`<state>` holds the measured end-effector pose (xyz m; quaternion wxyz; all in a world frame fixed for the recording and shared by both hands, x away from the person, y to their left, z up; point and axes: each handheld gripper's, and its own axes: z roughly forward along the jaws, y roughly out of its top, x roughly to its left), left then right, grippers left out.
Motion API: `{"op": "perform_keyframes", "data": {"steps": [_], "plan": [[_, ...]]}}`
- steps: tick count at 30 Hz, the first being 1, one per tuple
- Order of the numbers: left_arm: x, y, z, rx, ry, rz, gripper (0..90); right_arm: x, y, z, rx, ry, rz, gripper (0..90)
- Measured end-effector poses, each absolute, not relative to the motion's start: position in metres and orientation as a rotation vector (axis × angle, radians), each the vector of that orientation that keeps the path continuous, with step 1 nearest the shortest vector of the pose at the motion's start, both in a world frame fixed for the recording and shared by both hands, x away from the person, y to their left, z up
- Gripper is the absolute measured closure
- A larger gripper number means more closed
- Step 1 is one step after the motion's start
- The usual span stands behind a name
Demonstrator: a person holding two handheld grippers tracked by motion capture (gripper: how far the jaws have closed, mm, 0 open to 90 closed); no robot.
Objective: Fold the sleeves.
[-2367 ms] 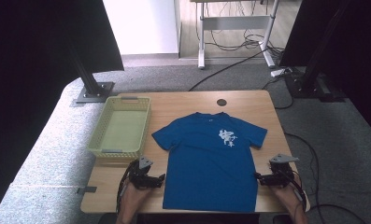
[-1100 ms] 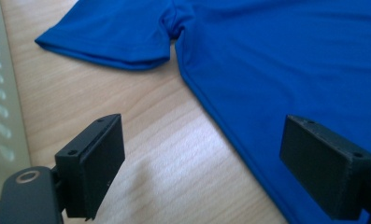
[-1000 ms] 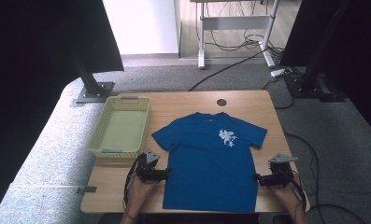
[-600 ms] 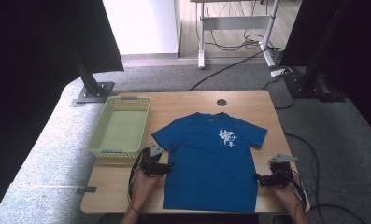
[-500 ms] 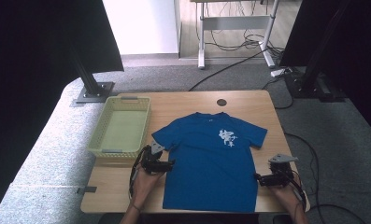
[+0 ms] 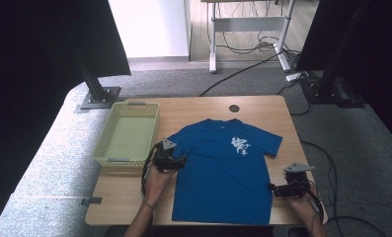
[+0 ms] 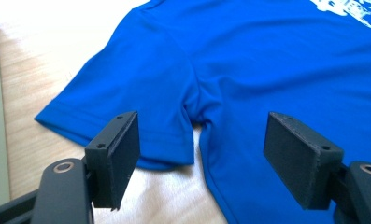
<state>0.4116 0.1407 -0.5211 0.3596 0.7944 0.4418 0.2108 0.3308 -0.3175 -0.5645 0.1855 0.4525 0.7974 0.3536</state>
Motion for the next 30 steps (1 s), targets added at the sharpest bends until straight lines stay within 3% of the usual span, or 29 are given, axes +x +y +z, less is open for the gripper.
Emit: {"op": "perform_keyframes", "data": {"steps": [12, 23, 30], "plan": [[0.440, 0.131, -0.523, 2.033, 1.184, 0.565, 30.4, 0.331, -0.318, -0.564, 1.274, 2.247, 0.997, 2.6], [0.471, 0.129, -0.533, 2.011, 1.293, 0.576, 40.3, 0.331, -0.318, -0.564, 1.274, 2.246, 0.997, 2.5], [0.482, 0.130, -0.539, 1.989, 1.345, 0.594, 40.5, 0.331, -0.318, -0.564, 1.274, 2.247, 0.997, 2.5]]}}
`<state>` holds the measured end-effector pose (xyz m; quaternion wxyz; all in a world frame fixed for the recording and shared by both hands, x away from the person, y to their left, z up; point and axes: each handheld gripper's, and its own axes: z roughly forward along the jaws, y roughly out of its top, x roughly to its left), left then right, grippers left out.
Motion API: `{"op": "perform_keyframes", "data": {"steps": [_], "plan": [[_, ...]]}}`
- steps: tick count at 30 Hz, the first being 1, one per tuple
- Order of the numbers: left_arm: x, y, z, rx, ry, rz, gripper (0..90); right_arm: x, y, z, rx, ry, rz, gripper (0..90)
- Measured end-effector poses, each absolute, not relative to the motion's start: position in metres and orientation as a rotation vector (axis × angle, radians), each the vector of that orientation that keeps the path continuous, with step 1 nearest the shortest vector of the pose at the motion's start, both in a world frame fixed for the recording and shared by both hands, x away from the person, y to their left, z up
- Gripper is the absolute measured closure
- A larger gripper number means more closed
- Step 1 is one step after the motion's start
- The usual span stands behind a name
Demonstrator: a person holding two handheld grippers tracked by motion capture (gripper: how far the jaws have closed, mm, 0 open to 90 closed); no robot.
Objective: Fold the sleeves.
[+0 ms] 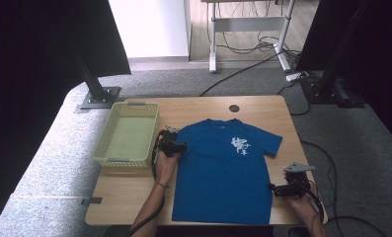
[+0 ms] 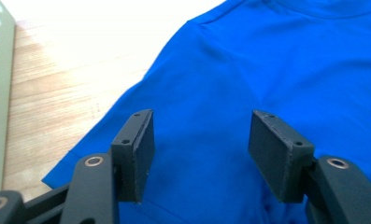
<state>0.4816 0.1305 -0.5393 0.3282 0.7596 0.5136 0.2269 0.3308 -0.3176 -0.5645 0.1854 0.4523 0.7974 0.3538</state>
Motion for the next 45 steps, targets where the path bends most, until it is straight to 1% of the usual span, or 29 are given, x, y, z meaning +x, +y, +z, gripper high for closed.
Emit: {"op": "perform_keyframes", "data": {"steps": [7, 8, 10, 12, 14, 16, 17, 19, 20, 25, 29, 36, 42, 45], "plan": [[0.491, 0.130, -0.544, 1.995, 1.393, 0.639, 40.1, 0.331, -0.318, -0.564, 1.274, 2.247, 0.997, 2.5], [0.493, 0.131, -0.545, 1.994, 1.403, 0.635, 37.7, 0.331, -0.318, -0.564, 1.274, 2.247, 0.997, 2.5], [0.495, 0.131, -0.545, 1.986, 1.420, 0.614, 35.7, 0.331, -0.318, -0.564, 1.273, 2.247, 0.997, 2.6], [0.496, 0.130, -0.545, 2.006, 1.412, 0.596, 30.8, 0.331, -0.318, -0.564, 1.274, 2.247, 0.997, 2.6], [0.497, 0.129, -0.544, 2.021, 1.413, 0.585, 31.0, 0.331, -0.318, -0.565, 1.272, 2.247, 0.997, 2.6], [0.496, 0.129, -0.544, 2.018, 1.411, 0.585, 35.2, 0.331, -0.318, -0.564, 1.272, 2.248, 0.997, 2.6], [0.495, 0.129, -0.543, 2.017, 1.404, 0.588, 35.2, 0.331, -0.318, -0.564, 1.272, 2.248, 0.997, 2.6], [0.493, 0.127, -0.543, 2.011, 1.387, 0.590, 50.6, 0.331, -0.318, -0.565, 1.272, 2.248, 0.997, 2.5], [0.493, 0.125, -0.542, 2.016, 1.377, 0.584, 61.9, 0.331, -0.318, -0.565, 1.272, 2.248, 0.996, 2.6], [0.493, 0.119, -0.541, 2.030, 1.357, 0.567, 85.2, 0.331, -0.318, -0.565, 1.272, 2.248, 0.997, 2.6], [0.493, 0.117, -0.541, 2.040, 1.344, 0.587, 86.9, 0.331, -0.318, -0.565, 1.272, 2.248, 0.997, 2.6], [0.484, 0.106, -0.524, 2.051, 1.246, 0.699, 86.7, 0.331, -0.318, -0.565, 1.272, 2.248, 0.997, 2.6], [0.473, 0.084, -0.511, 2.094, 1.124, 0.773, 86.5, 0.331, -0.318, -0.564, 1.272, 2.248, 0.996, 2.6], [0.468, 0.068, -0.514, 2.131, 1.063, 0.771, 86.1, 0.331, -0.318, -0.564, 1.272, 2.248, 0.996, 2.6]]}}
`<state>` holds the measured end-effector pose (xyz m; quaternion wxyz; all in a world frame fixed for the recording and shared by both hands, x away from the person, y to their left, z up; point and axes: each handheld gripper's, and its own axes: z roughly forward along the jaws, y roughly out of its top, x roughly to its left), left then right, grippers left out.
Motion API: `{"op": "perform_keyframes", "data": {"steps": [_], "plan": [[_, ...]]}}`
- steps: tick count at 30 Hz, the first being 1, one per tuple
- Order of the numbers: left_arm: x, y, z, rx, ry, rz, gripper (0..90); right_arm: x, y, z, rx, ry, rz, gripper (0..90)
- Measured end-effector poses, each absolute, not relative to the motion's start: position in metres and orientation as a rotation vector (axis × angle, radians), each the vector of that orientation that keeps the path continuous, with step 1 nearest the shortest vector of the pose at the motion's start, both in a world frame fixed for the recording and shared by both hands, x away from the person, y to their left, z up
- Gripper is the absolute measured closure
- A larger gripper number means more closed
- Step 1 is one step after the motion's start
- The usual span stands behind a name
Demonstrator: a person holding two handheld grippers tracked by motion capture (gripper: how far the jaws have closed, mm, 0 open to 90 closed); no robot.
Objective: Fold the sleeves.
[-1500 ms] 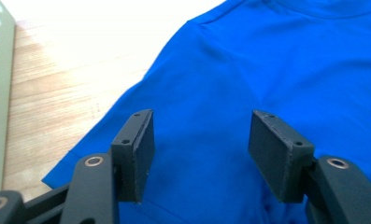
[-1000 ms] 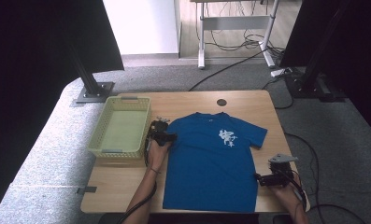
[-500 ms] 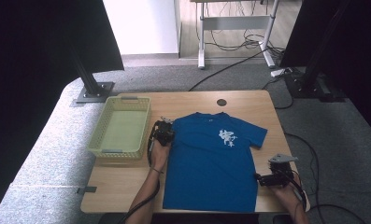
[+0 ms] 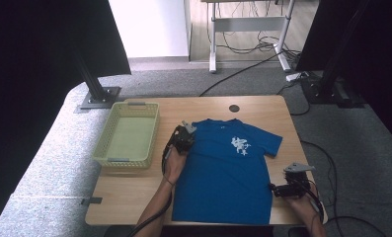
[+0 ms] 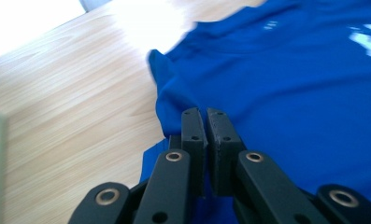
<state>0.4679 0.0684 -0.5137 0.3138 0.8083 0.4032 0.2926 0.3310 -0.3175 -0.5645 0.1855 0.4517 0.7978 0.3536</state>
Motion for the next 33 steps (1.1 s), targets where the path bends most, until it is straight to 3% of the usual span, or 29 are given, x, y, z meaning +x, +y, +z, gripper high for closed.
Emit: {"op": "perform_keyframes", "data": {"steps": [11, 21, 33], "plan": [[0.466, 0.040, -0.542, 2.229, 0.988, 0.630, 78.9, 0.331, -0.318, -0.564, 1.272, 2.248, 0.997, 2.6], [0.467, 0.073, -0.515, 2.078, 1.056, 0.526, 59.5, 0.331, -0.318, -0.564, 1.272, 2.248, 0.997, 2.6], [0.478, 0.095, -0.531, 2.043, 1.220, 0.346, 56.1, 0.331, -0.318, -0.564, 1.272, 2.248, 0.996, 2.6]]}}
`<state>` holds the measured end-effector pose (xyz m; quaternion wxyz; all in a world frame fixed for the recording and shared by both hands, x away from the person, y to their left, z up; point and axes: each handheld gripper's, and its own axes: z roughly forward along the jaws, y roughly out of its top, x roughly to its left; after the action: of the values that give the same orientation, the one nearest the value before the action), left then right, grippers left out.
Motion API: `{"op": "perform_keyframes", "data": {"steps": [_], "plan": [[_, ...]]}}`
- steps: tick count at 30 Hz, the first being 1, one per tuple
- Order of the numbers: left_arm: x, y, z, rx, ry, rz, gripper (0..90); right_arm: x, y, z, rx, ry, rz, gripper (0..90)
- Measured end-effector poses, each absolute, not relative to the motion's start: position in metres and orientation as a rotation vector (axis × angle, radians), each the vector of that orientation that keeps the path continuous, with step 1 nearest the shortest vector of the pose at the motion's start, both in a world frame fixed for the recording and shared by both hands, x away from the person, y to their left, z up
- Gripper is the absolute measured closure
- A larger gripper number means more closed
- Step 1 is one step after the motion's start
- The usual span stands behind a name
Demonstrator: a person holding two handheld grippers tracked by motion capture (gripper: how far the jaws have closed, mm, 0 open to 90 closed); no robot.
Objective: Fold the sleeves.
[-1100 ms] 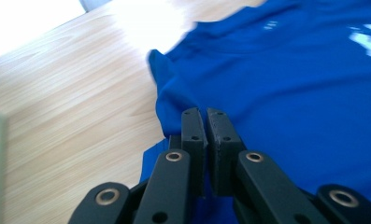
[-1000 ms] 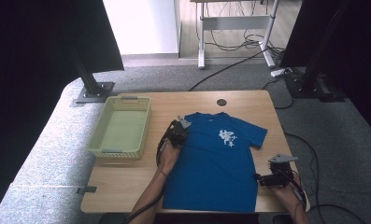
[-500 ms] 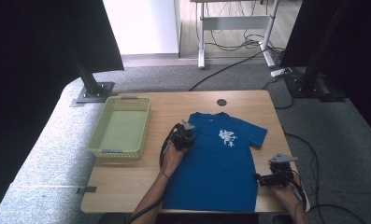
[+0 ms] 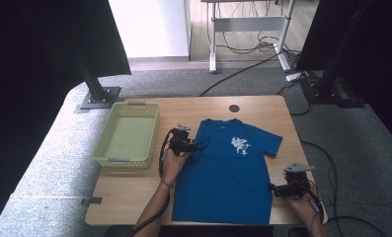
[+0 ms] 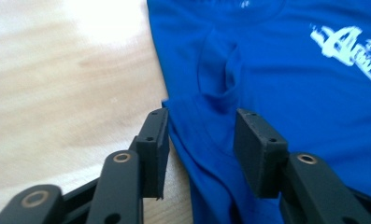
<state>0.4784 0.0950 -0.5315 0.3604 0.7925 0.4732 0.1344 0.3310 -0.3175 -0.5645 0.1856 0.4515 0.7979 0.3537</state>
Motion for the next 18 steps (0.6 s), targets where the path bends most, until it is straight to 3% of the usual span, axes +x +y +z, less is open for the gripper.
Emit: {"op": "perform_keyframes", "data": {"steps": [8, 18], "plan": [[0.474, 0.089, -0.536, 2.063, 1.192, 0.399, 82.5, 0.331, -0.318, -0.565, 1.272, 2.248, 0.997, 2.6], [0.462, 0.079, -0.511, 2.007, 1.076, 0.448, 84.2, 0.331, -0.318, -0.564, 1.273, 2.248, 0.996, 2.6]]}}
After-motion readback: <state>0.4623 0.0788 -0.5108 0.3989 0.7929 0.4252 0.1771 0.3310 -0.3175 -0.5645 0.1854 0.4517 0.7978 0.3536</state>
